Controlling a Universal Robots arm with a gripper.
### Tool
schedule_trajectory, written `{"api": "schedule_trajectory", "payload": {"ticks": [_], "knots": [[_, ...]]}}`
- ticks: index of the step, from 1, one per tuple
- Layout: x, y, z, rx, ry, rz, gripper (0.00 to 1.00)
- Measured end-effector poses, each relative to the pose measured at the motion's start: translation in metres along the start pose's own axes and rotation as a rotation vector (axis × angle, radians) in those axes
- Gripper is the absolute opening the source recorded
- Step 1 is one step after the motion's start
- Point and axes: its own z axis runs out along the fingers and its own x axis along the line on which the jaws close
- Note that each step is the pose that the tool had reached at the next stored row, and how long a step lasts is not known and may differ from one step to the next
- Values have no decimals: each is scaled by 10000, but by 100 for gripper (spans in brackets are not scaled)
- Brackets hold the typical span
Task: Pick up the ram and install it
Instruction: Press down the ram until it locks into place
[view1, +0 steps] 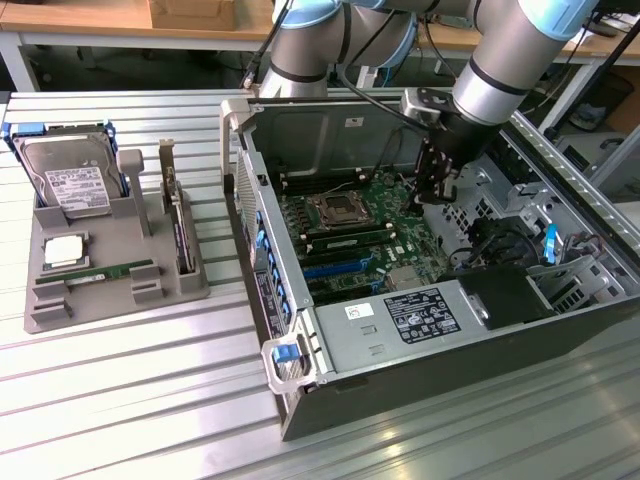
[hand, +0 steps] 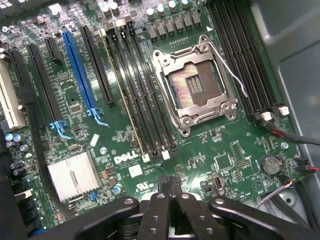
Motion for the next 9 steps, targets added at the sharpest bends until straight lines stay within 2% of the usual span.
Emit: {"api": "schedule_trajectory", "payload": {"ticks": [9], "knots": [[0, -1, 9, 24, -105, 1129, 10]]}}
